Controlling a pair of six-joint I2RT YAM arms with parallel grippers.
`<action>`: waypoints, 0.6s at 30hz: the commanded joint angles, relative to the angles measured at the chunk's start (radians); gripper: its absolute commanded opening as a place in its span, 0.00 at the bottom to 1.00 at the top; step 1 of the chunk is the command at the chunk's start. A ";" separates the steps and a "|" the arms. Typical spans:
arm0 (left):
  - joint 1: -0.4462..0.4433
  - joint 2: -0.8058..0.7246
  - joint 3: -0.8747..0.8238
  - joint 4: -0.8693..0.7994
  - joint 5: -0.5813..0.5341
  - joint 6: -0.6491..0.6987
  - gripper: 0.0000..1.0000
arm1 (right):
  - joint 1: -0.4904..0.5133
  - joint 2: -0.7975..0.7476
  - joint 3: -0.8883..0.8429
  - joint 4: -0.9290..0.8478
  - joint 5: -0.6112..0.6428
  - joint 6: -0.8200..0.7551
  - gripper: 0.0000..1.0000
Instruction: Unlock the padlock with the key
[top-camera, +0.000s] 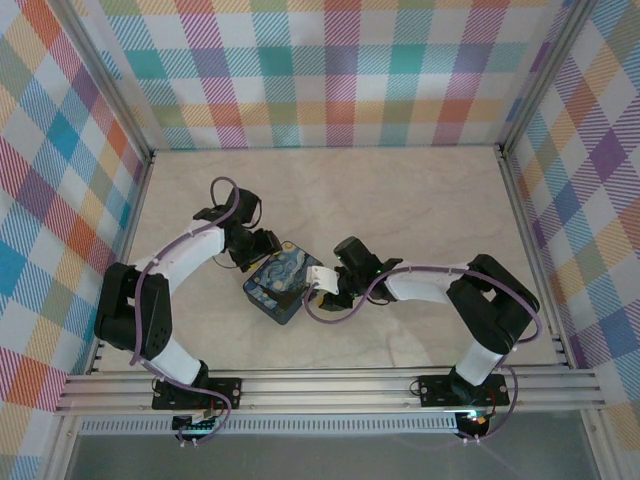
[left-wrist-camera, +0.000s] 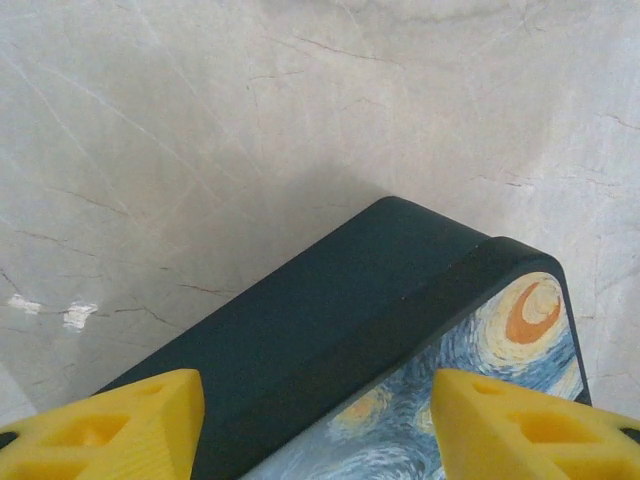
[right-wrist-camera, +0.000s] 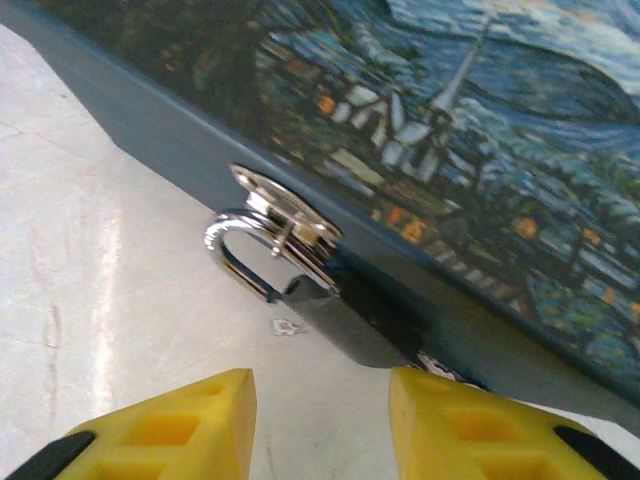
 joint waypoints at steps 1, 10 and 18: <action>0.010 -0.038 -0.001 -0.039 -0.010 0.005 0.64 | 0.003 0.038 -0.003 0.098 0.032 0.024 0.41; 0.011 -0.040 -0.019 -0.068 -0.021 0.014 0.75 | 0.014 0.110 0.001 0.244 0.040 0.077 0.48; 0.027 -0.035 -0.057 -0.033 -0.005 -0.004 0.76 | 0.034 0.190 0.049 0.313 -0.013 0.084 0.46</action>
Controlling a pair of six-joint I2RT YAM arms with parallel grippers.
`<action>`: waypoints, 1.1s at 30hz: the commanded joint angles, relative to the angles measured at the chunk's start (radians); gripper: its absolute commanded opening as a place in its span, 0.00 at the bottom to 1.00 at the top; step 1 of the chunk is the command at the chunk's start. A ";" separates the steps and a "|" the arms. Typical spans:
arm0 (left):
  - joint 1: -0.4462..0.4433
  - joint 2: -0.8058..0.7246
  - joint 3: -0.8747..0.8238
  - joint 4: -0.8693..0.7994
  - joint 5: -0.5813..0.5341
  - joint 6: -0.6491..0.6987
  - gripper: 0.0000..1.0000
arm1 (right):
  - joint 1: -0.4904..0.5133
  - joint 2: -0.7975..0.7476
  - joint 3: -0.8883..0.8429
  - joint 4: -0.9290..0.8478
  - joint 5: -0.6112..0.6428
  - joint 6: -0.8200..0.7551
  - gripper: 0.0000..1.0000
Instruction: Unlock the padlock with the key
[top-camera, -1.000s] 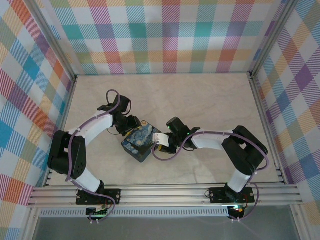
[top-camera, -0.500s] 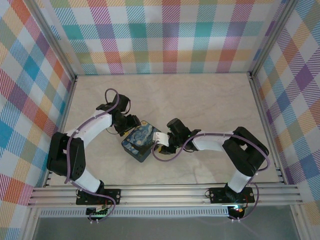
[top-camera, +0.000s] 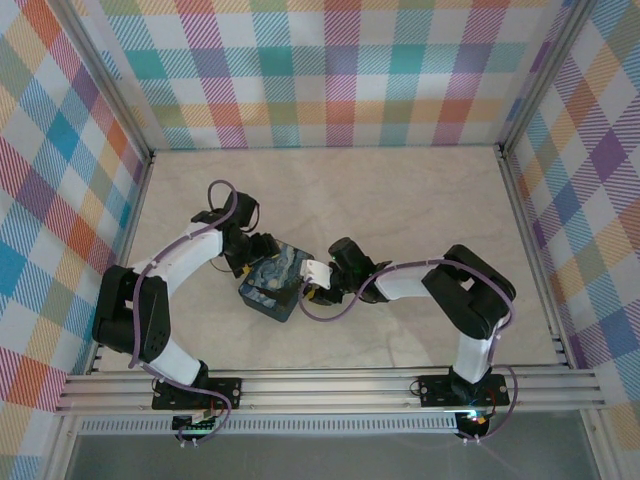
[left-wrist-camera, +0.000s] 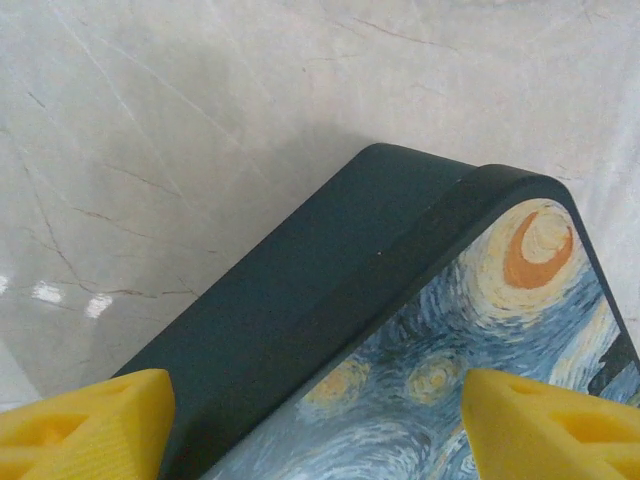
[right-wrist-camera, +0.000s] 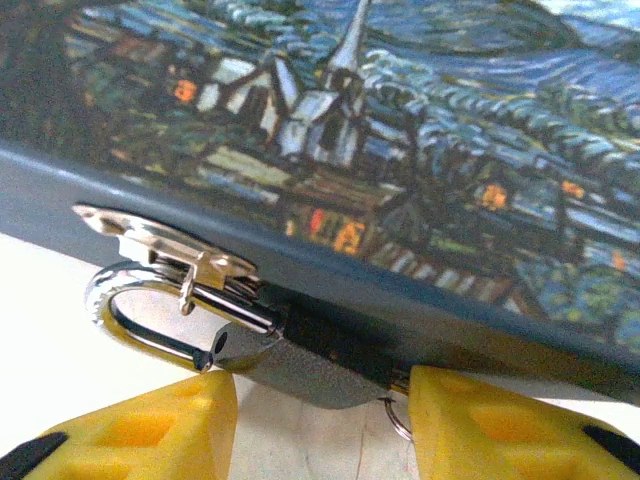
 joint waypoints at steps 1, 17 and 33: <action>0.015 -0.019 -0.024 -0.009 0.023 -0.008 0.75 | 0.027 0.050 0.042 0.052 -0.047 0.009 0.45; 0.020 0.026 -0.030 0.038 0.030 -0.024 0.73 | 0.035 -0.032 0.017 -0.020 -0.091 0.055 0.18; 0.029 -0.035 0.081 -0.053 -0.020 0.023 0.74 | 0.009 -0.127 0.109 -0.254 -0.105 0.082 0.33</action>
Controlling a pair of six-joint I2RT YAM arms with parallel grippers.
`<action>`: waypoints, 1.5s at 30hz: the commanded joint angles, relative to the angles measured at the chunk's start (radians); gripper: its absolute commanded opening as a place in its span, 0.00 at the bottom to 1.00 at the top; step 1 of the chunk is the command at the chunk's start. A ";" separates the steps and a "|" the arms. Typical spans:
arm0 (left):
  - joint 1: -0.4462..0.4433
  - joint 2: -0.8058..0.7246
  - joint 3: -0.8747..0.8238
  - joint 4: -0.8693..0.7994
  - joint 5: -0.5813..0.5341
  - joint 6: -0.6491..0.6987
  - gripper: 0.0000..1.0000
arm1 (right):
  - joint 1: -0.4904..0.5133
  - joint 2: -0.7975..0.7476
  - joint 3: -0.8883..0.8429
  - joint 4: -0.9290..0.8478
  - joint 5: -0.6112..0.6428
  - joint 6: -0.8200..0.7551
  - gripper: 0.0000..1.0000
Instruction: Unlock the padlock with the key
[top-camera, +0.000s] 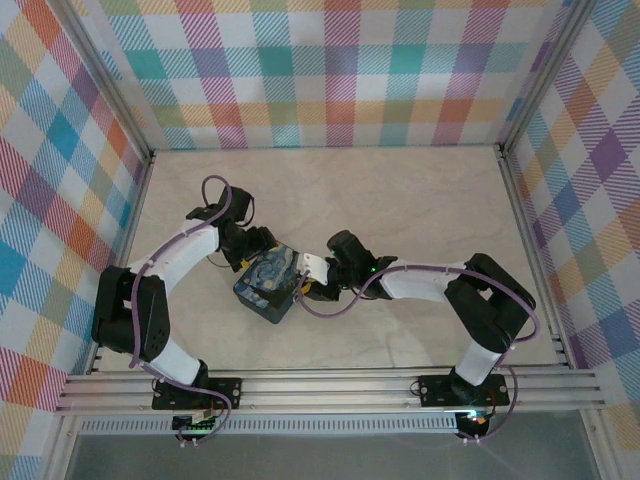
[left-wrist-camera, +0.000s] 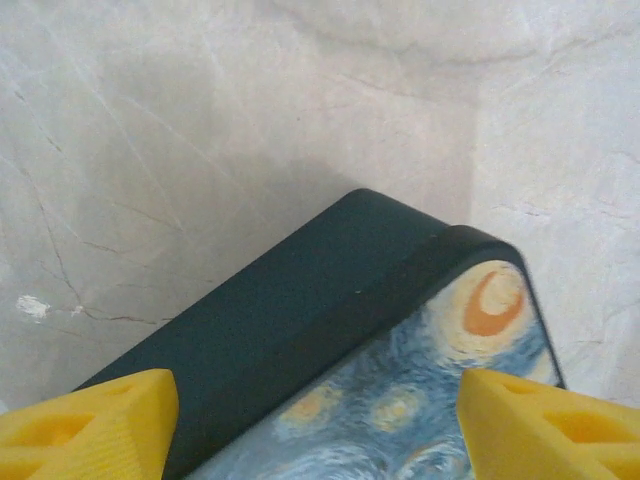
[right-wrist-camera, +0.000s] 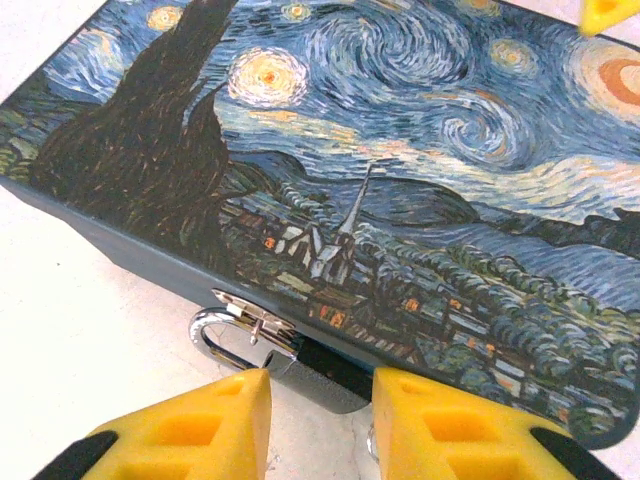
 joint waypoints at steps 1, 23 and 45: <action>0.003 -0.047 0.041 -0.079 -0.061 0.035 0.74 | -0.010 0.005 0.063 -0.104 -0.044 0.023 0.33; -0.004 -0.118 -0.072 -0.115 -0.143 0.066 0.77 | -0.034 0.180 0.319 -0.056 -0.087 0.418 0.42; -0.004 -0.065 -0.048 -0.105 -0.128 0.062 0.77 | -0.122 0.241 0.131 0.147 -0.248 0.648 0.55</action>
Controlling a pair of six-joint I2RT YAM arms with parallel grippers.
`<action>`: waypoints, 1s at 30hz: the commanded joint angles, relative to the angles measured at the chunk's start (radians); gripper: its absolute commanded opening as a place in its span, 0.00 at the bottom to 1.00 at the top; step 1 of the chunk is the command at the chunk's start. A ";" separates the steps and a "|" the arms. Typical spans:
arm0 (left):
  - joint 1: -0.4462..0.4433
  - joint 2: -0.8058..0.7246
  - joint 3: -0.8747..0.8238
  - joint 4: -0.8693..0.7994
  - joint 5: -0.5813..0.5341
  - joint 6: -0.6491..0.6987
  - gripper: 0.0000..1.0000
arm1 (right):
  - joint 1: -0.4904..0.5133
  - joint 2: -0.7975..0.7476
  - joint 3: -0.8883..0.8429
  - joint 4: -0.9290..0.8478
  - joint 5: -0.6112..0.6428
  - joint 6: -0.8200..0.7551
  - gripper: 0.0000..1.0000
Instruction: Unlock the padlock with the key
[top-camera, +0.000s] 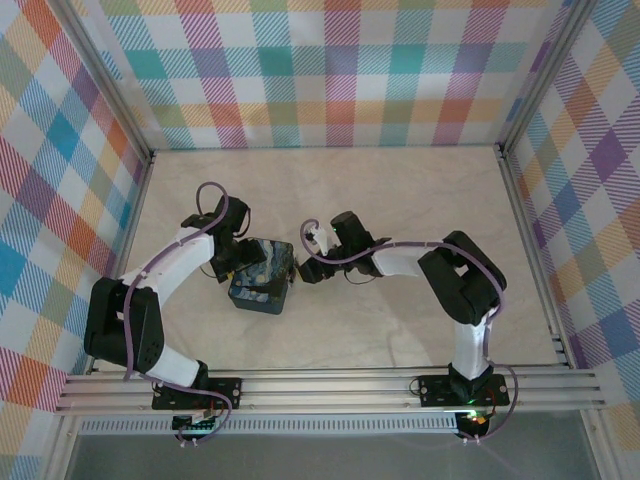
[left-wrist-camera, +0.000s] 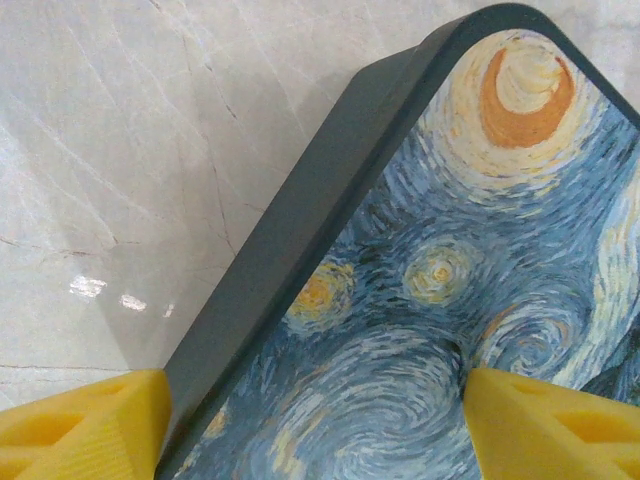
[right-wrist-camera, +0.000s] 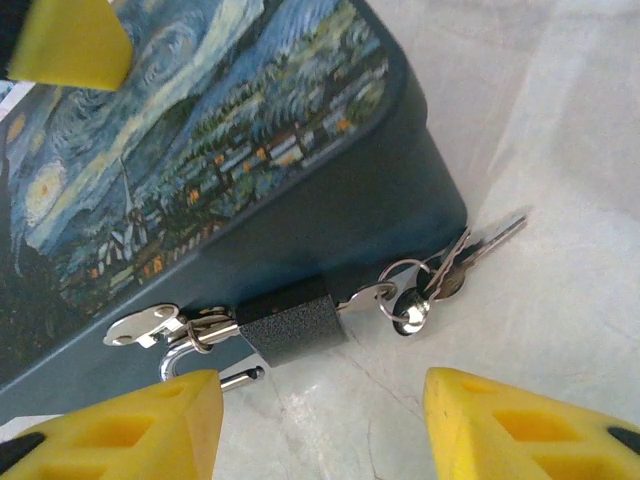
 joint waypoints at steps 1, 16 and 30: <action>-0.001 0.008 0.025 -0.003 0.013 0.006 0.77 | 0.014 0.023 -0.007 0.071 -0.050 0.048 0.55; -0.001 0.019 0.033 0.004 0.035 0.013 0.77 | 0.030 0.109 0.021 0.111 -0.034 0.045 0.56; 0.000 0.079 0.018 0.050 0.094 0.013 0.75 | 0.054 0.168 0.009 0.281 -0.071 0.012 0.51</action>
